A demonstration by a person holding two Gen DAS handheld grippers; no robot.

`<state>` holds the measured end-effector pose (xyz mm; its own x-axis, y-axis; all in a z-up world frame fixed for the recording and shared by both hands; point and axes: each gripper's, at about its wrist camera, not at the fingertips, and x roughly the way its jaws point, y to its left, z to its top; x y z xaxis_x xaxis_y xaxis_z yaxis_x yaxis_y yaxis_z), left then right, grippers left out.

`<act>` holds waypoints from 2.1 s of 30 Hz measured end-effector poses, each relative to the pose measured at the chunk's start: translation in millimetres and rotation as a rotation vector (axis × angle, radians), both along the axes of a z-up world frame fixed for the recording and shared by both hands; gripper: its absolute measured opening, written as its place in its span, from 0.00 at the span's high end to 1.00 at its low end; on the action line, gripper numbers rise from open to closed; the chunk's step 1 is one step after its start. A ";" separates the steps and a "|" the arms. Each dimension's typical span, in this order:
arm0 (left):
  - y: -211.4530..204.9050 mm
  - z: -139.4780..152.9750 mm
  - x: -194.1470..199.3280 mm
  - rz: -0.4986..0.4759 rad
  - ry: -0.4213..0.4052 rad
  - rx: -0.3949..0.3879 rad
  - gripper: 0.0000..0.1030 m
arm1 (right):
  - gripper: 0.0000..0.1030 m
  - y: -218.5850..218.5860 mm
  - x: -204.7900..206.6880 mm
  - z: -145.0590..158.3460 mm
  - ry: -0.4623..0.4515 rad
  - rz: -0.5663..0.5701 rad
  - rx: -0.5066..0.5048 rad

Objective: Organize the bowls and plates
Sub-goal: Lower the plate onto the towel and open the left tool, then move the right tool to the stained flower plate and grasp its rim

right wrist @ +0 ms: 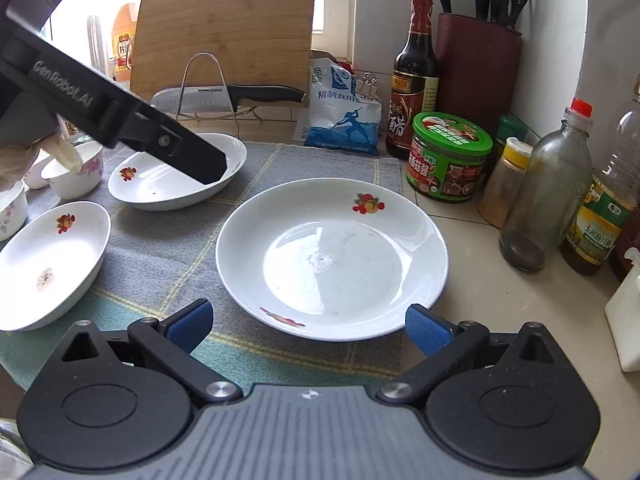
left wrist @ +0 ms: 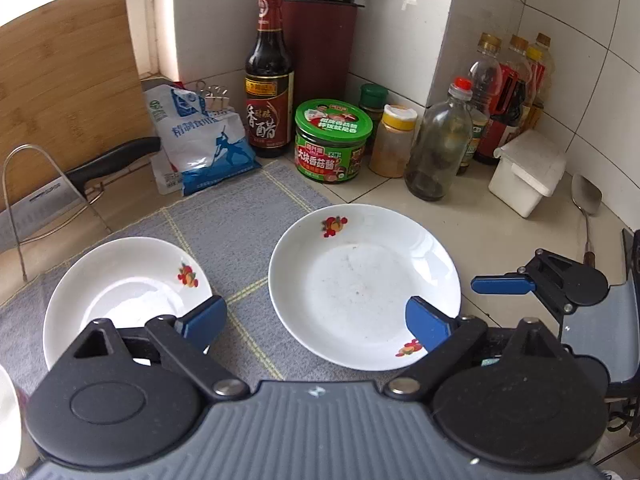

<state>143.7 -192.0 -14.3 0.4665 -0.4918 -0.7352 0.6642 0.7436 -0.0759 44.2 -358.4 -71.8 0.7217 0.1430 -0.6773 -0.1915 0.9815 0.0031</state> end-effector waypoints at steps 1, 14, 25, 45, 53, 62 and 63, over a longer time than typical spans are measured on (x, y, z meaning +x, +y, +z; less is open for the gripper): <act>4.5 0.2 -4.9 0.016 -0.009 0.003 0.06 | 0.00 2.5 1.1 0.5 0.002 0.007 0.005; 74.7 -8.7 -52.1 0.118 -0.100 0.000 0.06 | 0.00 55.4 -2.3 9.9 0.001 -0.030 0.012; 139.1 -15.1 -79.7 0.204 -0.095 -0.026 0.06 | 0.00 100.9 -3.9 11.1 0.031 -0.015 0.033; 242.5 -48.7 -115.7 0.125 0.003 0.086 0.06 | 0.00 180.0 20.4 -7.0 0.151 0.044 0.074; 235.6 -80.6 -115.6 0.054 0.044 0.084 0.06 | 0.00 192.5 25.6 -22.5 0.248 0.047 0.066; 221.9 -89.0 -106.8 -0.010 -0.011 0.105 0.03 | 0.00 202.7 32.5 -25.4 0.297 0.042 0.006; 220.8 -90.1 -105.3 -0.012 -0.011 0.103 0.01 | 0.00 204.2 33.5 -25.5 0.300 0.047 -0.004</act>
